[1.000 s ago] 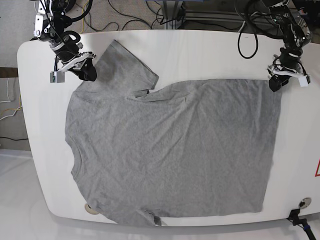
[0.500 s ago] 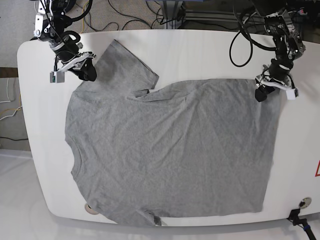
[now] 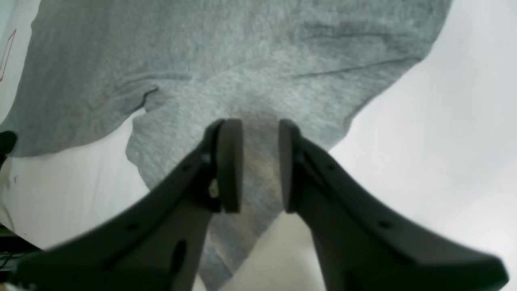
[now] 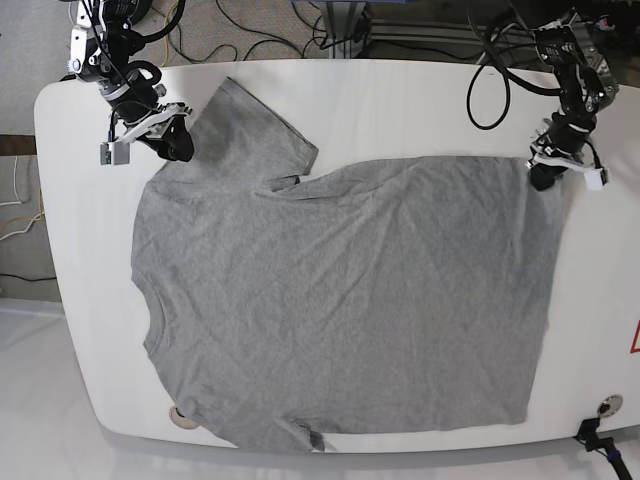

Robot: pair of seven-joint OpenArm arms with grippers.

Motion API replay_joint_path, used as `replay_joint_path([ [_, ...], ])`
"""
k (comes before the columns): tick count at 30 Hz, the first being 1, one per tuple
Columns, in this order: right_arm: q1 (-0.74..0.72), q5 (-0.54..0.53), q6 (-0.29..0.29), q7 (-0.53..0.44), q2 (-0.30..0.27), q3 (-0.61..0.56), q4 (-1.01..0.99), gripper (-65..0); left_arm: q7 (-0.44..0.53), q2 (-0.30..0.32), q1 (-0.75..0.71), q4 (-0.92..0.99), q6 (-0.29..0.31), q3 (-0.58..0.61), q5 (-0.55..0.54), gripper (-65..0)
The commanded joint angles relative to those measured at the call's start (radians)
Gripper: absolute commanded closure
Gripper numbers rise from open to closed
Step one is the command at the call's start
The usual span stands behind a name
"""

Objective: Fold the T-shirt properly

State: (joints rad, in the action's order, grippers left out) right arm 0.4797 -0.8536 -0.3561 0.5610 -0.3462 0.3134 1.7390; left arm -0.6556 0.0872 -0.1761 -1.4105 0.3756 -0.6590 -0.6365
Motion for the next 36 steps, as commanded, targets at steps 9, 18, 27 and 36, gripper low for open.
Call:
replay_joint_path([
  [9, 0.003, -0.017, -0.008, -0.017, 0.032, 0.034, 0.011, -9.4, 0.018, 0.013, 0.007, -0.014, 0.009, -0.003, -0.013, 0.0],
  [18, 0.053, -0.019, -0.008, 0.052, 0.175, 0.122, 0.014, -44.6, 0.018, 0.016, 0.007, -0.014, 0.01, -0.003, -0.012, 0.0],
  [27, 0.107, -0.112, -0.008, 0.052, 0.183, 0.106, -0.041, -44.3, 0.018, 0.016, 0.007, -0.014, 0.01, -0.003, -0.012, 0.0],
  [36, 0.089, -0.115, -0.007, 0.052, 0.183, -0.012, -0.061, -44.1, 0.015, 0.016, 0.005, -0.014, 0.01, -0.003, -0.013, 0.0],
])
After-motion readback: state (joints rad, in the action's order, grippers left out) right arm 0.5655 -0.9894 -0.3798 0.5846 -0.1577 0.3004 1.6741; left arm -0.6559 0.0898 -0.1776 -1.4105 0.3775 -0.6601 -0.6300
